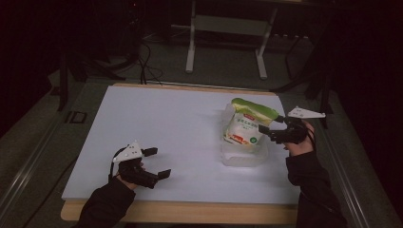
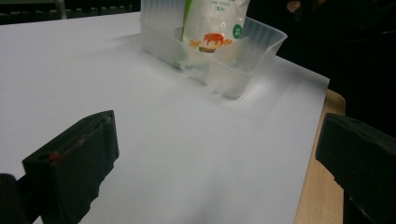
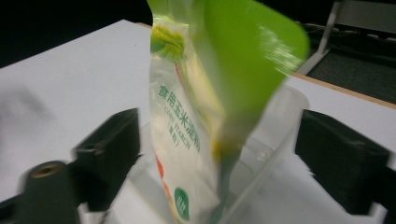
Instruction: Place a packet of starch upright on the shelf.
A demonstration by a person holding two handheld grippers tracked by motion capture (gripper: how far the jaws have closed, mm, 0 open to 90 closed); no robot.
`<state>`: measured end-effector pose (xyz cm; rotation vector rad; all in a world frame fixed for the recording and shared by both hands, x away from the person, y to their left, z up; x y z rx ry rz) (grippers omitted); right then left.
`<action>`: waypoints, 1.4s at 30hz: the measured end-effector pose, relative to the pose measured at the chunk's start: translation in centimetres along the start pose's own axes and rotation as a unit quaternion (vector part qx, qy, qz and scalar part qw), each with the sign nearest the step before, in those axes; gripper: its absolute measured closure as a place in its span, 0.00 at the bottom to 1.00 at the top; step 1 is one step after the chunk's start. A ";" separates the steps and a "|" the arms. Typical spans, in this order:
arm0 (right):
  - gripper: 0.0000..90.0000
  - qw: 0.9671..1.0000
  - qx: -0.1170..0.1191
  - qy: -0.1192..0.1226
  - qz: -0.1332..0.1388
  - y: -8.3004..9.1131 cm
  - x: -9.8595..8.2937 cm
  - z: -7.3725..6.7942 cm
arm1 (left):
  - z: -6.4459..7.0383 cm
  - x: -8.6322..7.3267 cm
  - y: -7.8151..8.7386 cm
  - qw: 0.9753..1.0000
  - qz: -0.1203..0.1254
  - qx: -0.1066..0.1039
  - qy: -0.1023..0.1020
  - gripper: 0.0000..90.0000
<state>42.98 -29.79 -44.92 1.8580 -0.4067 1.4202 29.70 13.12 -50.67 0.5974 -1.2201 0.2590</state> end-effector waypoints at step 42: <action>0.16 0.992 0.113 0.028 0.040 3.2 -0.6 -12.8 | 0.8 0.4 0.6 1.000 0.008 -0.004 -0.013 0.00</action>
Point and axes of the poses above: each handheld gripper's, and its own axes: y roughly backward along the jaws, x roughly out of its top, z roughly to its right, the point moved 5 cm from there along -y, roughly forward along the jaws, and after that the axes turned 4 degrees about z, right-handed, at the moved point
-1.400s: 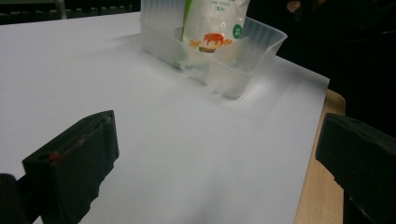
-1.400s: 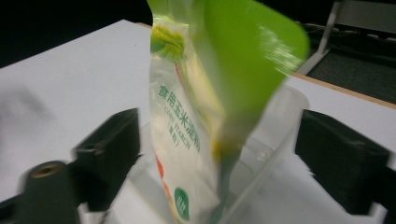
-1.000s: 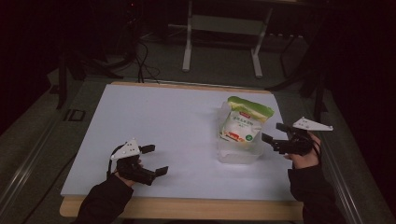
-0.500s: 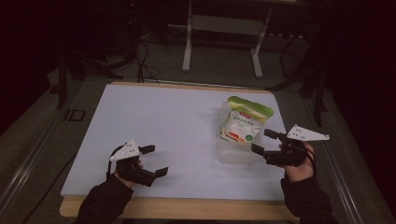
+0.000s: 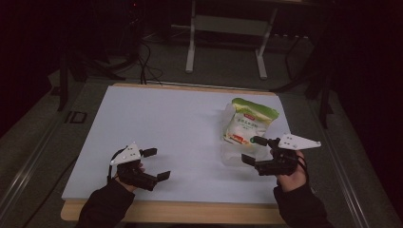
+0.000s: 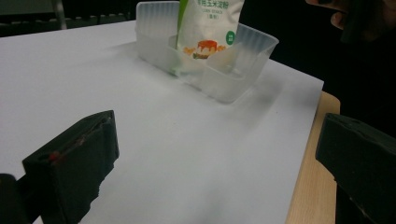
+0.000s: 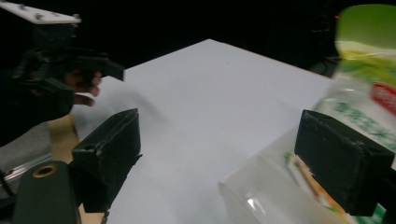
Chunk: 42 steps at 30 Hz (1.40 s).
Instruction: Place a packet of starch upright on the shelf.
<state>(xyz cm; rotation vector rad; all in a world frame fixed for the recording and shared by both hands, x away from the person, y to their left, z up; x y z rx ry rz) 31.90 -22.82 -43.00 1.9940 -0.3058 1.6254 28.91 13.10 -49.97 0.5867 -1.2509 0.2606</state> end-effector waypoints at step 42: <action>0.14 0.996 0.023 0.053 -0.060 -1.6 -6.9 -4.6 | 0.2 -0.8 -0.3 1.000 -0.012 -0.011 -0.004 0.00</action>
Point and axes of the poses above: each handheld gripper's, and its own axes: y roughly backward along the jaws, x roughly out of its top, z roughly to its right, the point moved 5 cm from there along -y, roughly forward along the jaws, and after that the axes turned 4 degrees about z, right-handed, at the moved point
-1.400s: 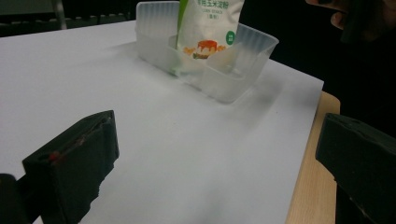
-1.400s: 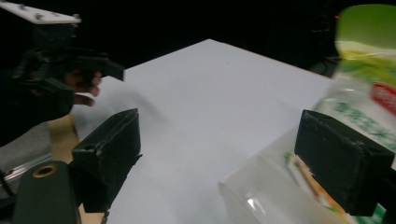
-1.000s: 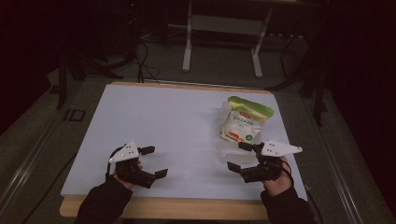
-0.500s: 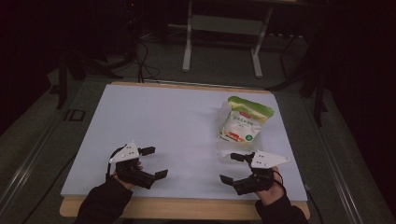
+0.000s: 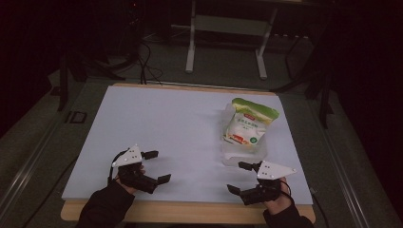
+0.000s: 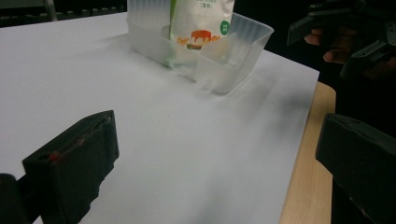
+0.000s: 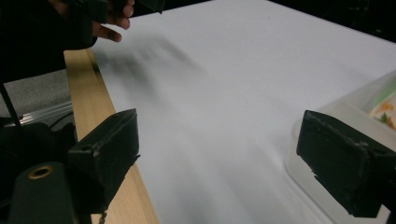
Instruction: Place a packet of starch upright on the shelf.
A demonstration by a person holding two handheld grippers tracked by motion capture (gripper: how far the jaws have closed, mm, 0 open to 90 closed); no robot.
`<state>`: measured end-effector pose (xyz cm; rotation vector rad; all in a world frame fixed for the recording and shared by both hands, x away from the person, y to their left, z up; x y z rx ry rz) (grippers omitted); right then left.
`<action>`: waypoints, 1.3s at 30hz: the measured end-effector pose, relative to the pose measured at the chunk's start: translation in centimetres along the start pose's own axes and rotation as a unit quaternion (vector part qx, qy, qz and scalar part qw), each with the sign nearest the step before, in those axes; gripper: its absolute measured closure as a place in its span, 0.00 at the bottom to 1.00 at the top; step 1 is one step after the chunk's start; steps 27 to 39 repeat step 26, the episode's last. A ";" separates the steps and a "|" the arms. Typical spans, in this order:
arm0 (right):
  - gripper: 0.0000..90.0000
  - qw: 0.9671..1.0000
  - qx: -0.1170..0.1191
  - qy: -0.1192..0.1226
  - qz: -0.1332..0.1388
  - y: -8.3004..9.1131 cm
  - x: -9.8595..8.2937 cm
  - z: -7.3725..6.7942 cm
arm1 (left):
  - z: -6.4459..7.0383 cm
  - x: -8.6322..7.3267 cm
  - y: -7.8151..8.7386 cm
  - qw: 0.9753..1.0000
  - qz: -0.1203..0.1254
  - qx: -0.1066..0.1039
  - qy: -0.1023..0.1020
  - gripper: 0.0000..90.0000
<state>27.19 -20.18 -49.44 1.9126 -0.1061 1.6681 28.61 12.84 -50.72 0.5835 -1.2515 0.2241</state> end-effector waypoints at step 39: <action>0.14 0.999 -0.043 -0.006 0.007 1.9 -1.1 1.5 | 0.1 -0.7 -0.2 1.000 -0.010 -0.006 -0.004 0.00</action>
Point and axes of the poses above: each handheld gripper's, and its own axes: y roughly backward along the jaws, x roughly out of its top, z roughly to its right, the point moved 5 cm from there along -y, roughly forward along the jaws, and after that the axes turned 4 degrees about z, right-handed, at the moved point
